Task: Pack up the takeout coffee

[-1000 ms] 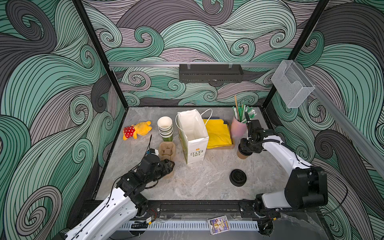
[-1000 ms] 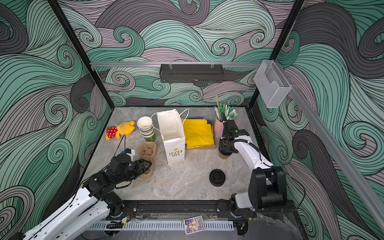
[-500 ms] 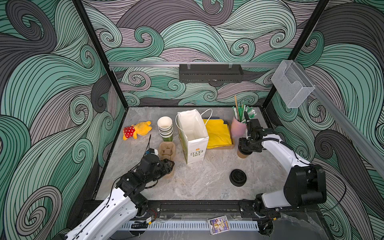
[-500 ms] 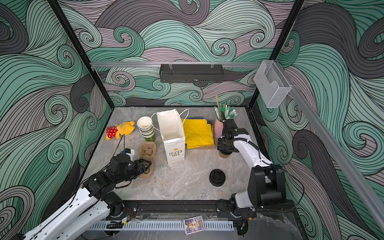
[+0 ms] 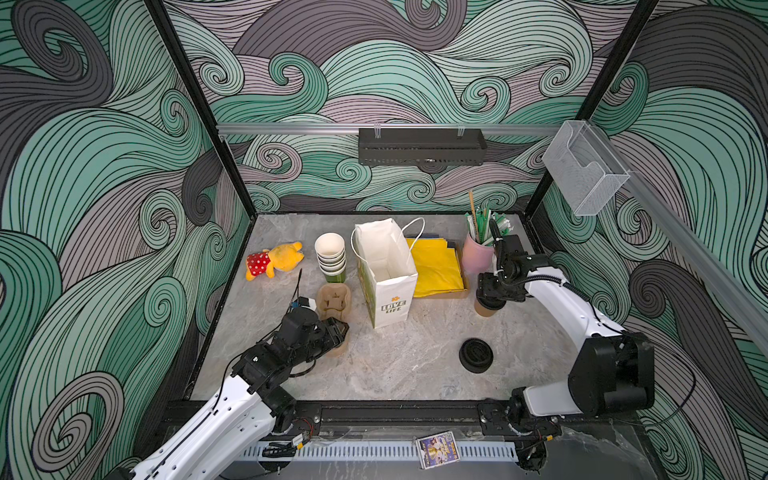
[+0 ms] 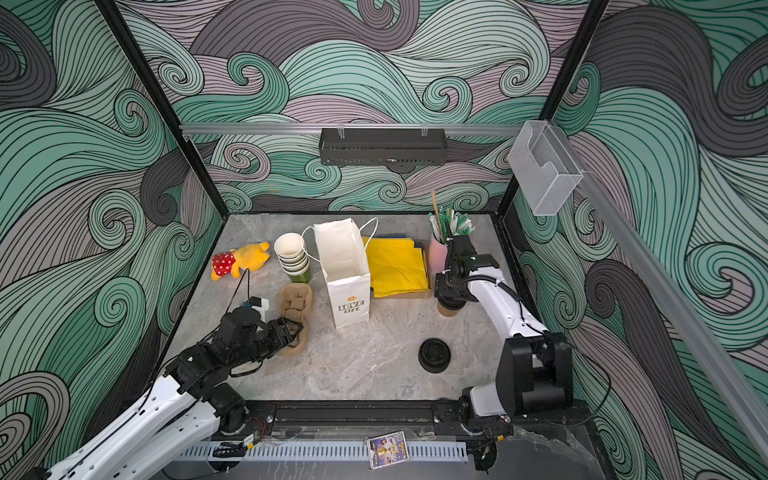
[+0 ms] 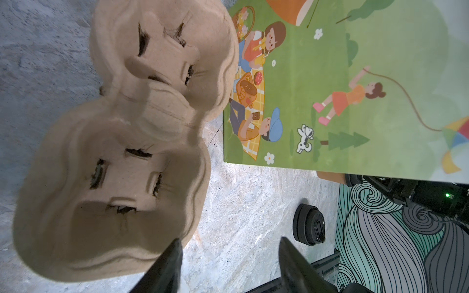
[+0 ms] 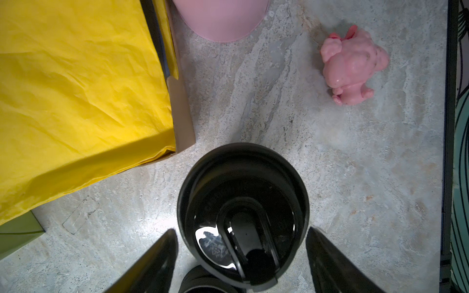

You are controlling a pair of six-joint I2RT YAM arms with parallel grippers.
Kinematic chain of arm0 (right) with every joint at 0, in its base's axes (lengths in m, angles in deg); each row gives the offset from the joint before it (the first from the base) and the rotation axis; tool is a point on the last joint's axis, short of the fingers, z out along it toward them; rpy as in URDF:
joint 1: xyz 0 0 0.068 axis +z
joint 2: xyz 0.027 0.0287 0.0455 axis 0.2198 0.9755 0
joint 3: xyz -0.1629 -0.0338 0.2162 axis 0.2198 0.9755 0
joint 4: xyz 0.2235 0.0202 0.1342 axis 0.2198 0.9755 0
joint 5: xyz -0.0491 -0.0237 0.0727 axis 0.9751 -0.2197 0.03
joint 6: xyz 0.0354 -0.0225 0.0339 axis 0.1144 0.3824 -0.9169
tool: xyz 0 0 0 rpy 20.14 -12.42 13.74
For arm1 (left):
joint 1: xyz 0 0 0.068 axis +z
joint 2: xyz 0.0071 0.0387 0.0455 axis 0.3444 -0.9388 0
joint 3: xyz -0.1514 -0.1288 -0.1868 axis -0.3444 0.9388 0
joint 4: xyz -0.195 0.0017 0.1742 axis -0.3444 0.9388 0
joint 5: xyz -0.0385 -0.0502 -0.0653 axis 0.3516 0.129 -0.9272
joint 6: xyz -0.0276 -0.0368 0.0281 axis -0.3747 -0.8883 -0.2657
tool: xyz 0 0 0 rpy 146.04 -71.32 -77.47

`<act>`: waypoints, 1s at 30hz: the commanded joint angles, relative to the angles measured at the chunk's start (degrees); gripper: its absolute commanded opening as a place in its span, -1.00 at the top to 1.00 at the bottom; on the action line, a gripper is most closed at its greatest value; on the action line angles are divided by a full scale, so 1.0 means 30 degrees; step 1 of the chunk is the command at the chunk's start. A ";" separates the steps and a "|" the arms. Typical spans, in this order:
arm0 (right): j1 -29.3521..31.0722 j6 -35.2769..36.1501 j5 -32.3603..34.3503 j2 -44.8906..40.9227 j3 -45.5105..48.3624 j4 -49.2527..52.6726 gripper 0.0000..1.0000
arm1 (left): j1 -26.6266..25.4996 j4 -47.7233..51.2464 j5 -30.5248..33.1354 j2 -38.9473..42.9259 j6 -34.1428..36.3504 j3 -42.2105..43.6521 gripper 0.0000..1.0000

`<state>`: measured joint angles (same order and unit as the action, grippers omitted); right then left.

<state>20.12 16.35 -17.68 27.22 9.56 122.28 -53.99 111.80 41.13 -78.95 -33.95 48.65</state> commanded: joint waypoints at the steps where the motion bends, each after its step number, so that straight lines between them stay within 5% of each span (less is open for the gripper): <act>1: 0.0097 0.0321 -0.0003 -0.1382 -0.0924 0.0733 -0.62 | 0.0125 0.0327 -0.0071 0.0067 0.0358 -0.0062 -0.25; 11: 0.3679 -0.1652 -0.4557 -0.9142 0.0552 -0.1121 -0.52 | 0.0403 0.4970 0.4310 -0.0223 0.3641 -0.4089 -0.28; 15: 0.5721 -0.2988 -0.5869 -1.1289 0.1801 -0.1558 -0.47 | 0.1314 0.6205 0.5511 -0.2470 0.6606 -0.7301 -0.33; 25: 0.7019 -0.3477 -0.3762 -1.3709 0.3616 -0.0893 -0.46 | 0.6318 0.6496 0.1490 -1.1663 1.3889 -1.6497 -0.34; 30: 0.7017 -0.4193 -0.3577 -1.4577 0.4405 -0.1293 -0.48 | 0.7008 0.7256 0.2808 -1.5679 1.5189 -2.0643 -0.35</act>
<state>40.88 5.47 -30.14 -15.27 21.60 118.56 -33.80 130.09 48.56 -122.79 5.74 -7.98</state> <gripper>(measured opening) 0.736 0.675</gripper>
